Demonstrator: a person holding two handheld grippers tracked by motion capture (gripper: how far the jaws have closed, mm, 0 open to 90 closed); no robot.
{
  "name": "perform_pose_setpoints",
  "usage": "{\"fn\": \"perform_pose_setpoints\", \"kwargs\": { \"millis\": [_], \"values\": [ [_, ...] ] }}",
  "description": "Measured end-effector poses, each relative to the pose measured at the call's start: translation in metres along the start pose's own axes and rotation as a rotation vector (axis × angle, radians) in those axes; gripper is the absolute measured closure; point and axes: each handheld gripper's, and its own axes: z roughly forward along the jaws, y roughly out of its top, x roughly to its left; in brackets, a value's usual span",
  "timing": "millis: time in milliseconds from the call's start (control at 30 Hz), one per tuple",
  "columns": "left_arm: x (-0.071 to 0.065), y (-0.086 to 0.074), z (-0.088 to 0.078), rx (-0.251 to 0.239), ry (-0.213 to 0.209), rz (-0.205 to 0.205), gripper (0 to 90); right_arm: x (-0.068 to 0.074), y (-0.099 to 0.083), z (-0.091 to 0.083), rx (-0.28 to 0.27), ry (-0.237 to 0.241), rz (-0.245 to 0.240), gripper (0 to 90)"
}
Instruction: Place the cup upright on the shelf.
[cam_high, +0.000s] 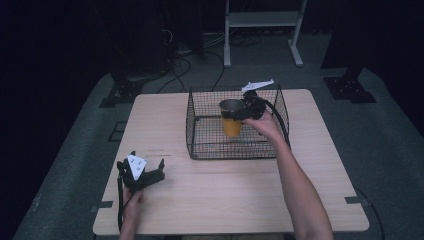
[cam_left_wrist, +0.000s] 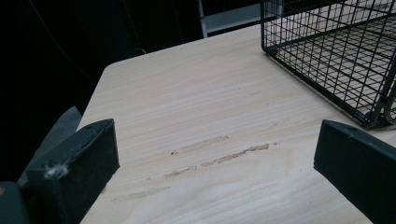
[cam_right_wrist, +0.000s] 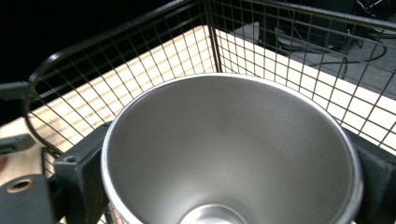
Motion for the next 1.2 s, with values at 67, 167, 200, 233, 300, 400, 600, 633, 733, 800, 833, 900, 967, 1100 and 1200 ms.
{"fn": "perform_pose_setpoints", "kwargs": {
  "millis": [67,167,200,233,300,400,600,633,733,800,833,900,967,1100,1200],
  "values": [
    [0.0,0.0,0.0,-0.001,-0.001,-0.003,0.0,-0.001,0.0,0.002,0.014,-0.014,-0.006,7.0],
    [0.0,0.0,0.0,-0.002,-0.001,-0.005,0.0,-0.004,-0.002,0.006,0.032,-0.048,-0.007,7.0],
    [0.0,0.0,0.0,-0.002,-0.001,-0.004,0.0,-0.005,-0.003,0.007,0.039,-0.051,-0.005,7.0],
    [0.0,0.0,0.0,-0.002,-0.002,-0.003,0.0,-0.006,-0.003,0.008,0.049,-0.055,-0.005,7.0],
    [0.0,0.0,0.0,-0.001,-0.002,-0.002,0.0,-0.007,-0.005,0.01,0.066,-0.066,-0.013,7.0],
    [0.0,0.0,0.0,-0.002,-0.002,-0.004,0.0,-0.009,-0.007,0.013,0.092,-0.074,-0.022,7.0],
    [0.0,0.0,0.0,-0.003,-0.002,-0.004,0.0,-0.009,-0.009,0.018,0.111,-0.088,-0.031,7.0],
    [0.0,0.0,0.0,-0.003,-0.002,-0.005,0.0,-0.009,-0.009,0.019,0.115,-0.093,-0.037,6.9],
    [0.0,0.0,0.0,-0.003,-0.003,-0.004,0.0,-0.009,-0.01,0.02,0.113,-0.107,-0.041,6.9],
    [0.0,0.0,0.0,-0.003,-0.003,-0.004,0.0,-0.009,-0.01,0.021,0.115,-0.11,-0.045,6.9],
    [0.001,0.0,0.0,-0.004,-0.003,-0.005,0.0,-0.009,-0.01,0.022,0.118,-0.11,-0.049,6.9],
    [0.001,0.0,-0.001,-0.006,-0.004,-0.008,0.0,-0.01,-0.011,0.024,0.133,-0.104,-0.05,6.9],
    [0.001,0.0,-0.001,-0.007,-0.005,-0.013,0.0,-0.012,-0.013,0.025,0.145,-0.112,-0.05,6.9],
    [0.001,0.0,0.0,-0.007,-0.003,-0.011,0.0,-0.014,-0.013,0.024,0.145,-0.112,-0.041,6.9],
    [0.001,0.0,-0.001,-0.006,-0.004,-0.01,0.0,-0.015,-0.014,0.023,0.151,-0.113,-0.041,6.9]
  ]
}}
